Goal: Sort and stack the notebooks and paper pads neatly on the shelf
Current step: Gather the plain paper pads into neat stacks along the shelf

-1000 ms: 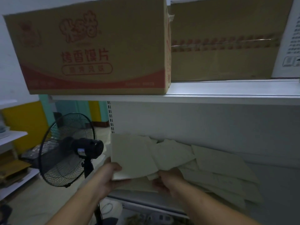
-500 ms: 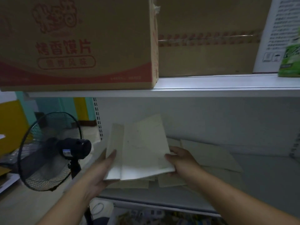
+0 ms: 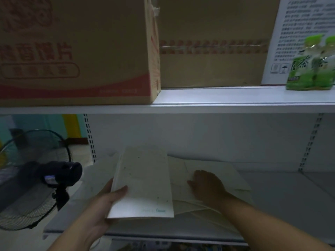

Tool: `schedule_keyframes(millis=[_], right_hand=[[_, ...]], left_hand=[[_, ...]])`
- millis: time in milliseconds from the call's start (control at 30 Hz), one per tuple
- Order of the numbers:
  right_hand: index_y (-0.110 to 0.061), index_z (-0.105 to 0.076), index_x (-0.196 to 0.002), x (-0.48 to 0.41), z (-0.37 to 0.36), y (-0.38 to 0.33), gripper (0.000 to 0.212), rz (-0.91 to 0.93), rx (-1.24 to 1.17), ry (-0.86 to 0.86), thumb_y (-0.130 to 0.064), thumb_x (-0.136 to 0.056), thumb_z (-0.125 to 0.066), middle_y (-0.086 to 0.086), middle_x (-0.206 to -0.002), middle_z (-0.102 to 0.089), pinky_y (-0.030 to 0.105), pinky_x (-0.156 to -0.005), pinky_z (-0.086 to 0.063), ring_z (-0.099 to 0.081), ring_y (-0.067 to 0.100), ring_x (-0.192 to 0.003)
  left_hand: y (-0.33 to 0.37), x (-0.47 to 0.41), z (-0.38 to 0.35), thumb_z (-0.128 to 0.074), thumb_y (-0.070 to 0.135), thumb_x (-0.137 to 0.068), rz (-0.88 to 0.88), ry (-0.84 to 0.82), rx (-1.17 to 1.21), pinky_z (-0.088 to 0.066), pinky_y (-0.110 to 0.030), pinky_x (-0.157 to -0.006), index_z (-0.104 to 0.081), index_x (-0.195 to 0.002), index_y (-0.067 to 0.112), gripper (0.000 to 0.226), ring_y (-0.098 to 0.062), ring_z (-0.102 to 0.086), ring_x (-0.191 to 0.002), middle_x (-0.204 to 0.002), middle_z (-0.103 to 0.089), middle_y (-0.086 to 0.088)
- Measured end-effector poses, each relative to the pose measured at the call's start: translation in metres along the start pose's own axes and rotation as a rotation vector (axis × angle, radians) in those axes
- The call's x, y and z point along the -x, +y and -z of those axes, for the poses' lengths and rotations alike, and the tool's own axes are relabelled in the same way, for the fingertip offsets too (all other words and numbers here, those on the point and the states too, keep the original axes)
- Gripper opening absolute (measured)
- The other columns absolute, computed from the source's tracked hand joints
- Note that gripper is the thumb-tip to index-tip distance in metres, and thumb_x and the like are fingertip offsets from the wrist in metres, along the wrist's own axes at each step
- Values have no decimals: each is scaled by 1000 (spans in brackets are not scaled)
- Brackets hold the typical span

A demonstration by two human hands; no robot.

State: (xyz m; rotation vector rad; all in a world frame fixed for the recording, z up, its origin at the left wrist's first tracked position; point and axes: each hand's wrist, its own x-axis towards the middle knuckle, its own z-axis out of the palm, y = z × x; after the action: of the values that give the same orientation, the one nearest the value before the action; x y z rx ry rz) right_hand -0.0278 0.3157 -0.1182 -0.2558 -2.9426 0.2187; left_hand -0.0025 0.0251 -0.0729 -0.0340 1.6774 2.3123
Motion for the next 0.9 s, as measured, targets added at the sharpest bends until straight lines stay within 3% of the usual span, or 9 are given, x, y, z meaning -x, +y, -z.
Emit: schedule_keyframes(millis=[133,233,333,433,533,633,700,800,900], right_hand=[[-8,-60,-100,-2,16,20,33,56,-83,249,-24,-99,-32,14,-108,-65,34,-83,-44,-60,30,-103],[-3,-65,-84,0,46,43,51,66,-320,569,-35,-97,-27,18,-80,-69,33,-62,-49,-67,33,-73],[-9,-70,-87,25,73,56,49,367,-197,719,-35,-98,-30,7,-78,-72,25,-57,-48,-69,23,-65],[-14,-71,-92,59,81,62,45,726,-154,668,-30,-101,-30,4,-88,-73,24,-73,-51,-68,19,-78],[-17,-61,-95,87,78,89,31,932,-159,584,-25,-101,-32,4,-87,-71,26,-65,-53,-67,20,-75],[-19,-57,-101,113,82,136,21,949,-138,518,-21,-99,-36,2,-93,-72,24,-64,-54,-68,17,-76],[-17,-57,-104,131,91,176,19,951,-149,460,-19,-98,-39,3,-96,-72,24,-66,-54,-68,17,-78],[-16,-61,-103,161,108,239,25,907,-91,382,-22,-100,-37,3,-100,-72,23,-71,-55,-68,15,-85],[-23,-67,-108,187,121,295,41,627,-208,154,-45,-99,-34,-9,-128,-60,23,-103,-40,-50,4,-123]], left_hand=[[4,-7,-4,-61,8,-78,29,-46,-15,-50,-44,-76,-63,-104,21,29,-38,-63,-98,-96,-73,-12],[12,-12,-18,-54,2,-85,58,-87,-48,-49,-41,-73,-63,-102,15,23,-36,-63,-93,-85,-75,-11],[11,-16,-44,-52,-1,-83,48,-111,-119,-48,-37,-68,-64,-104,9,26,-33,-63,-85,-83,-75,-11],[-2,-12,-85,-56,1,-75,25,-191,-106,-53,-36,-67,-64,-107,8,35,-34,-68,-82,-95,-74,-16],[-30,-10,-126,-65,15,-73,4,-212,-48,-55,-46,-82,-64,-113,11,41,-37,-67,-96,-108,-70,-16],[-62,-3,-179,-60,41,-86,39,-188,-43,-56,-41,-74,-67,-106,9,38,-30,-69,-90,-103,-73,-12],[-80,6,-221,-49,31,-93,64,-207,-42,-55,-32,-59,-67,-98,8,30,-25,-71,-70,-84,-75,-11],[-110,17,-285,-50,6,-89,59,-241,-87,-51,-32,-63,-64,-105,7,21,-27,-69,-68,-77,-74,-12],[-138,29,-347,-45,-4,-85,125,-280,-78,-44,-34,-63,-61,-94,-1,19,-23,-65,-54,-60,-68,-12]])
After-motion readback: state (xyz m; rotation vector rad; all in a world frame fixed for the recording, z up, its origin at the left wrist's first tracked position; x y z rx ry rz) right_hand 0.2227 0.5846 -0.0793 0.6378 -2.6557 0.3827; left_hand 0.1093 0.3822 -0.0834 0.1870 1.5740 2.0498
